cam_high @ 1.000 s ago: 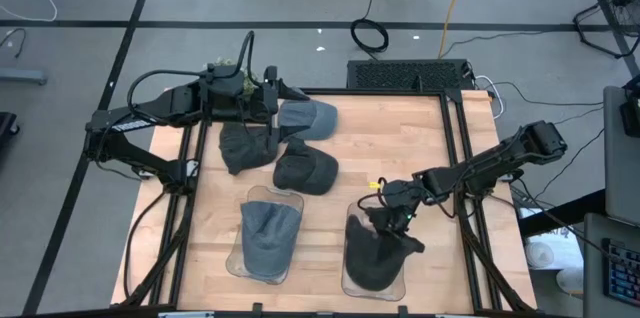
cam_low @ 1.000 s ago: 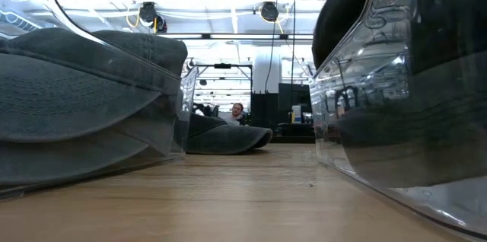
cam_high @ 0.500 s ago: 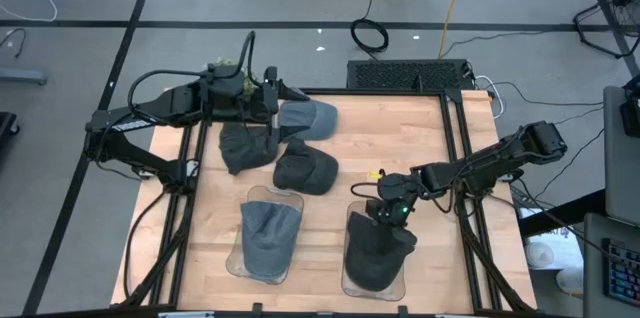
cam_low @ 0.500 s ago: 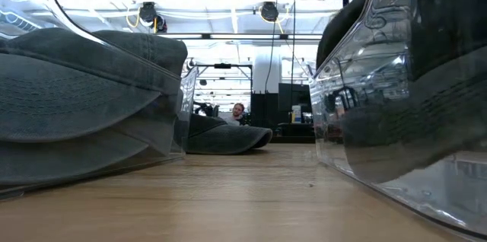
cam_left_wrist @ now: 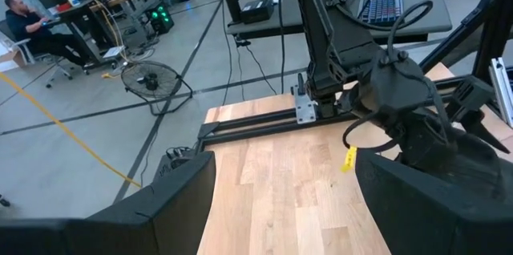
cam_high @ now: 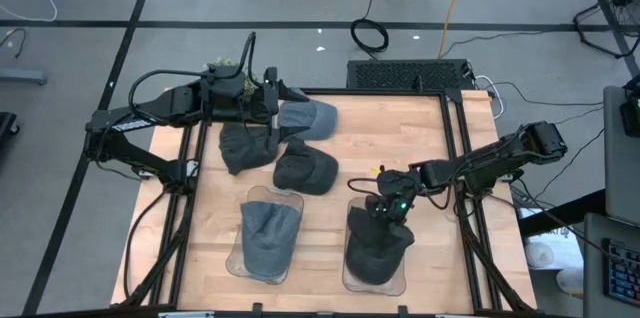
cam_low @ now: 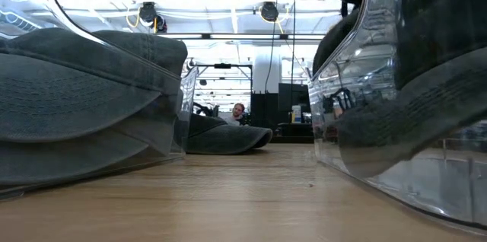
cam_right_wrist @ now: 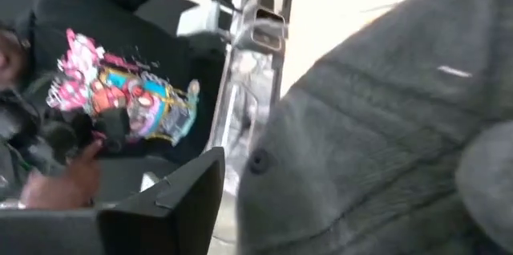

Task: Pick & Place hat
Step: Put the top right black cap into the right transparent bin

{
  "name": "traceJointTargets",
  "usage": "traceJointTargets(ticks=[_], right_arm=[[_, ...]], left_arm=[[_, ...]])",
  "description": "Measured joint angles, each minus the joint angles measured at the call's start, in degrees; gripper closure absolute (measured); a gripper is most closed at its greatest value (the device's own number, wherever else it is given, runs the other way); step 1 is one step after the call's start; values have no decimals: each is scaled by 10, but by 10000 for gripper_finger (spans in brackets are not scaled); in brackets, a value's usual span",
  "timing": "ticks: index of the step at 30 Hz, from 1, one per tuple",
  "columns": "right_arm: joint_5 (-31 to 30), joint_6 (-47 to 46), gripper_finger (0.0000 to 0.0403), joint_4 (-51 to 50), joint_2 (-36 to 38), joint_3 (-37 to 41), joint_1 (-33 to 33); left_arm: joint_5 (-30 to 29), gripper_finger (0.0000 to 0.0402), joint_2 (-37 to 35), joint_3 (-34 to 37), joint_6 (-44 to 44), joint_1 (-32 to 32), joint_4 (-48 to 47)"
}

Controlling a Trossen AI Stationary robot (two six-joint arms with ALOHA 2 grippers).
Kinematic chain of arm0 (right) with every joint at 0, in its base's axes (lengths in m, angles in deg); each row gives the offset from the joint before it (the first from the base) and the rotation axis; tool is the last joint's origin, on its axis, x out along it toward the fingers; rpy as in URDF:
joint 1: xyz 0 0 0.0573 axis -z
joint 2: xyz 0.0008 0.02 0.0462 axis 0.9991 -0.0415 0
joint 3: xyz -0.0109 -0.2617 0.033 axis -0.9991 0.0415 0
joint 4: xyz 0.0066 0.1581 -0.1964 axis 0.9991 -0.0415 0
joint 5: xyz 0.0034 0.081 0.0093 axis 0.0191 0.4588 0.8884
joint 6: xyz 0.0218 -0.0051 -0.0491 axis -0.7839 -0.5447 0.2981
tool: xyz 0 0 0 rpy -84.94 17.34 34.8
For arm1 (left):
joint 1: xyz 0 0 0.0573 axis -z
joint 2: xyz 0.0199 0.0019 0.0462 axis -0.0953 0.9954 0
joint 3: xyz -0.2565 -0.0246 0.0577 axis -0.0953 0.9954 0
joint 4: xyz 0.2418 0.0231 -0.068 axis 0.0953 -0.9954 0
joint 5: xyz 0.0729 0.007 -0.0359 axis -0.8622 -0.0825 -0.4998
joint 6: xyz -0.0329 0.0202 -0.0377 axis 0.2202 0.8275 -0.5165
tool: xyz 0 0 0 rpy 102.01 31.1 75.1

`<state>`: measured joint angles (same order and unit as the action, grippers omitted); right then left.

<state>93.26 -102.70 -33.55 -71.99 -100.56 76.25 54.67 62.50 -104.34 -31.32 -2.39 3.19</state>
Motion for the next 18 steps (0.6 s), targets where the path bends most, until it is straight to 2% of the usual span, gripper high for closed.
traceJointTargets(ticks=[10, 18], right_arm=[[-29, -93, 156, 47, 0, 0, 10], [-114, -117, 156, -61, 0, 0, 4]], left_arm=[[0, 96, 0, 0, 0, 0, -5], [0, 96, 0, 0, -1, 0, -5]])
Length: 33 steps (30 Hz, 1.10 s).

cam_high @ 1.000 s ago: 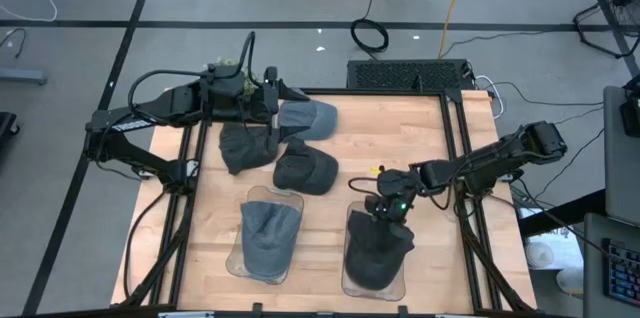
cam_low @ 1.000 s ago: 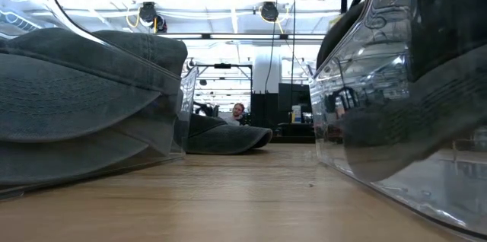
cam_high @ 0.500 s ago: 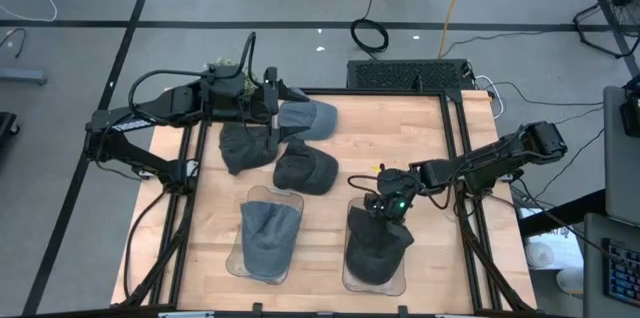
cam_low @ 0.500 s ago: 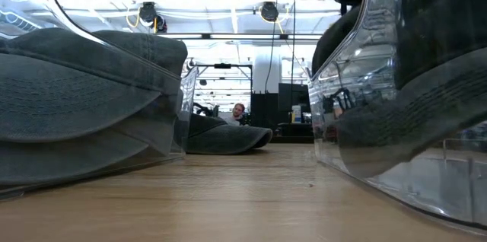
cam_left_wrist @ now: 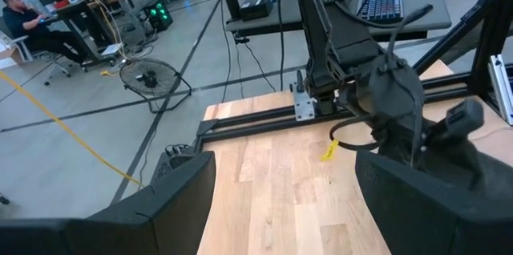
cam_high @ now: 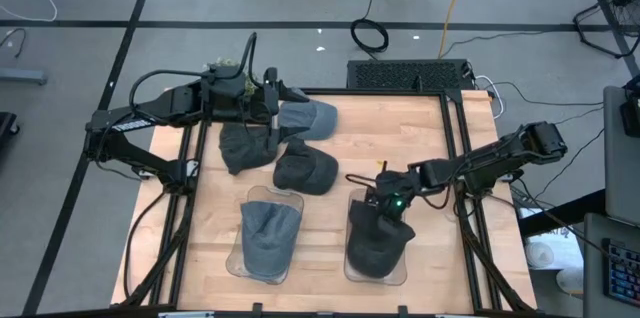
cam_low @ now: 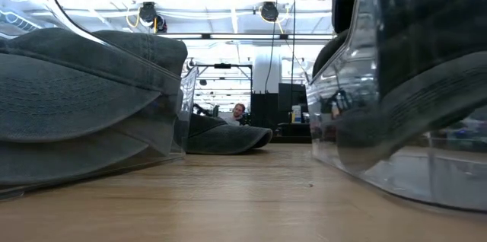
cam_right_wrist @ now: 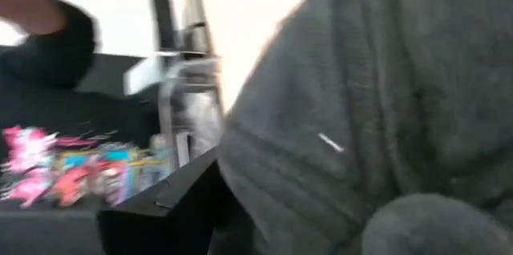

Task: Pick & Place hat
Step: Put the top right black cap into the right transparent bin

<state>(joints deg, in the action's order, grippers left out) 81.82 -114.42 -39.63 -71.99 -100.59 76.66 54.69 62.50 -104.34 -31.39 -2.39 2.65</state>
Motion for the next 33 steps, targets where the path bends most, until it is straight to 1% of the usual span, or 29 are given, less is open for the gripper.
traceJointTargets(ticks=[5, 13, 22, 29, 33], right_arm=[[-66, 0, 156, -49, 11, 0, -11], [-122, 14, 156, -104, 55, -40, -24], [-228, 19, 156, -267, 103, -64, -21], [-278, 21, 156, -270, 143, -65, -21], [-281, 21, 156, -271, 170, -65, -21]], left_arm=[[0, 96, 0, 0, -1, 0, -1], [0, 96, 0, 0, -5, 0, -1], [0, 96, 0, 0, -8, 0, -2], [0, 96, 0, 0, -8, 0, -2], [0, 96, 0, 0, -9, 0, -4]])
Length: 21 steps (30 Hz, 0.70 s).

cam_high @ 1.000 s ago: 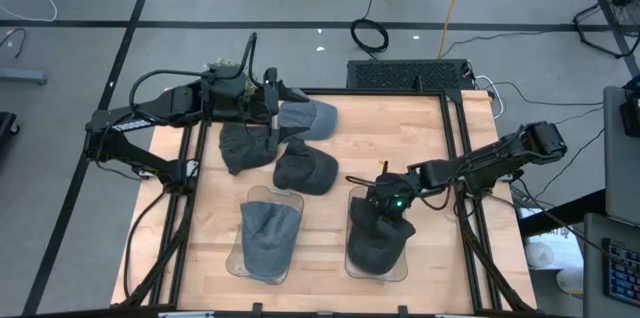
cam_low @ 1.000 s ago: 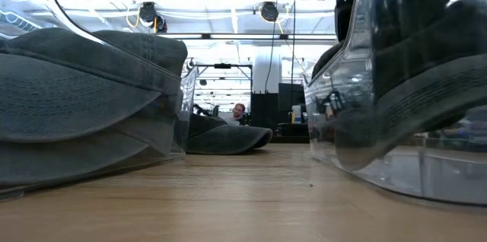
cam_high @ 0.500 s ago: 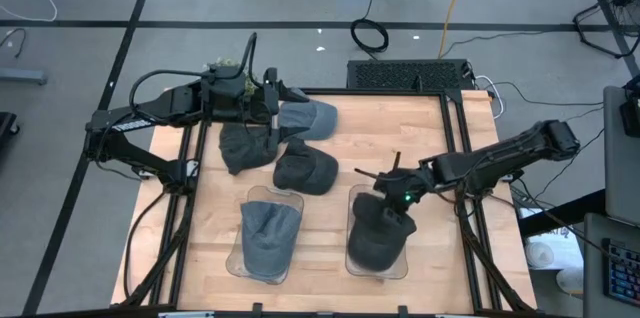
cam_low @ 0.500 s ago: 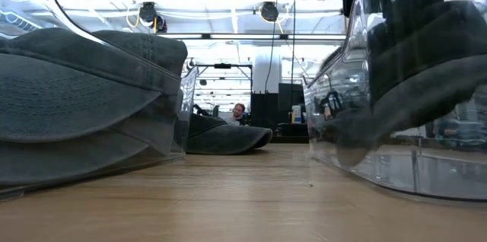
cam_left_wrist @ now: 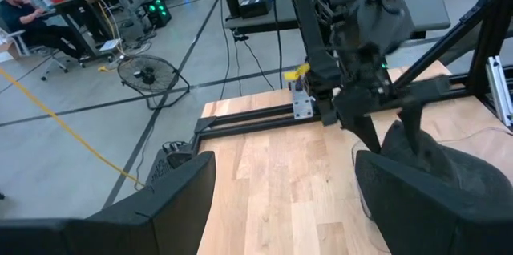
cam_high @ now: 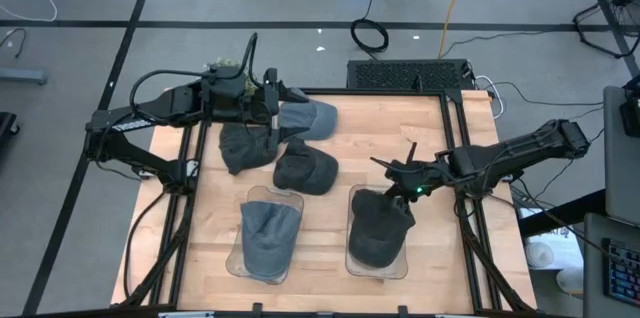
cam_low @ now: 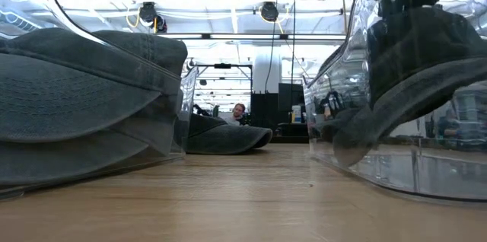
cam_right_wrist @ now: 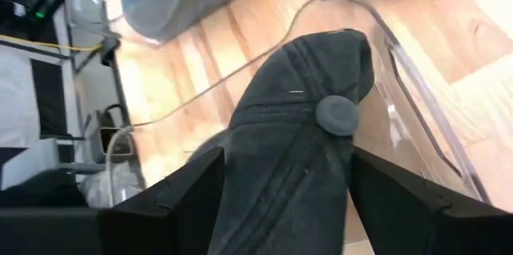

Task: Pick & Place hat
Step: Put the top right black cap into the right transparent bin

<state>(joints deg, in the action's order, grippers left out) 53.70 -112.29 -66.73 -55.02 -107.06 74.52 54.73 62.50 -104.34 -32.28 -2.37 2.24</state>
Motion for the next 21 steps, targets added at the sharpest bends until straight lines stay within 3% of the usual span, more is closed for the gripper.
traceJointTargets(ticks=[5, 13, 21], right_arm=[[-4, 0, 156, -9, 32, 0, 4], [-60, 27, 156, -40, 95, 0, 5], [-82, 189, 156, 265, 137, 24, -30]], left_arm=[[0, 96, 0, 0, -1, 0, 0], [0, 96, 0, 0, -1, 0, 0], [0, 96, 0, 0, 3, 0, 2]])
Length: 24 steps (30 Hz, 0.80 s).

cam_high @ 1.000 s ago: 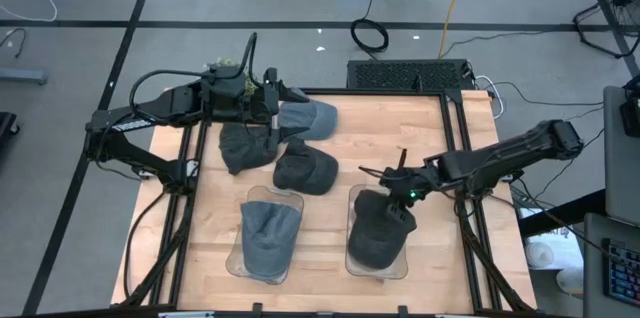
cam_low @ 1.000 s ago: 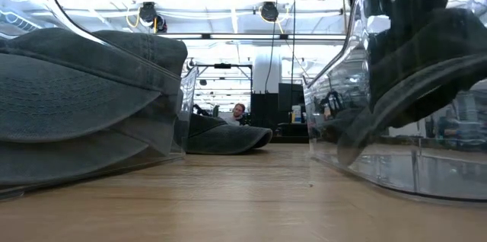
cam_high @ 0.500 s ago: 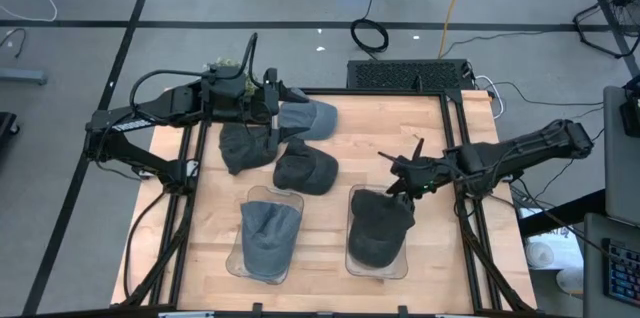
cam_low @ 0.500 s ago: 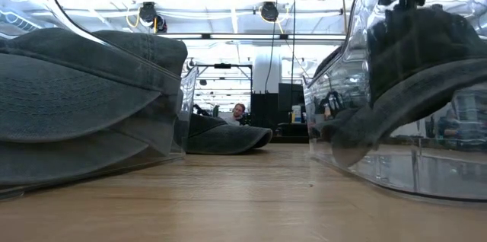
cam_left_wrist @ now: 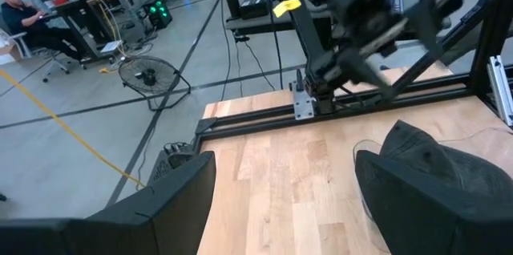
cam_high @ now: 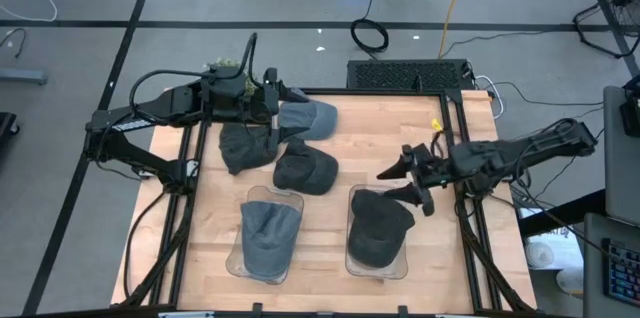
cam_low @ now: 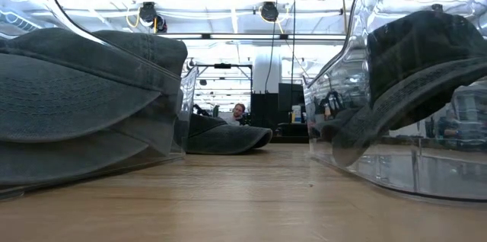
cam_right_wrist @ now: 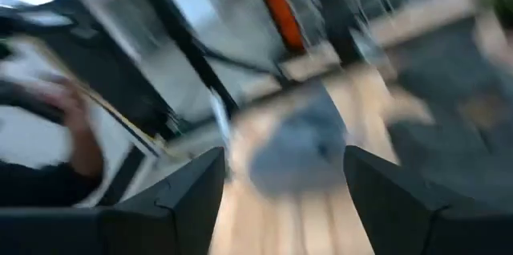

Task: Pick & Place hat
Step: Put the top right black cap into the right transparent bin

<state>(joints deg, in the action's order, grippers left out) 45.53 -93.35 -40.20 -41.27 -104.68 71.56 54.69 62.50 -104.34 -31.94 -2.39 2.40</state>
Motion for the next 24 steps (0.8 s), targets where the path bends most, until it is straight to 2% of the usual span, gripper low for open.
traceJointTargets(ticks=[4, 7, 18, 20, 22, 24], right_arm=[[39, 99, 156, 140, 0, 29, -8], [39, 150, 156, 233, -1, 50, -8], [41, 201, 156, 434, -13, 101, -8], [67, 221, 157, 431, -13, 99, -9], [73, 287, 168, 341, -11, 79, -22], [2, 325, 199, 210, -17, 39, -51]], left_arm=[[0, 96, 0, 0, 2, 0, 2], [0, 96, 0, 0, 1, 0, 3], [0, 96, 0, 0, 0, 0, 15], [0, 96, 0, 0, 0, 0, 15], [0, 96, 0, 0, 2, 0, 15], [0, 96, 0, 0, 3, 0, 15]])
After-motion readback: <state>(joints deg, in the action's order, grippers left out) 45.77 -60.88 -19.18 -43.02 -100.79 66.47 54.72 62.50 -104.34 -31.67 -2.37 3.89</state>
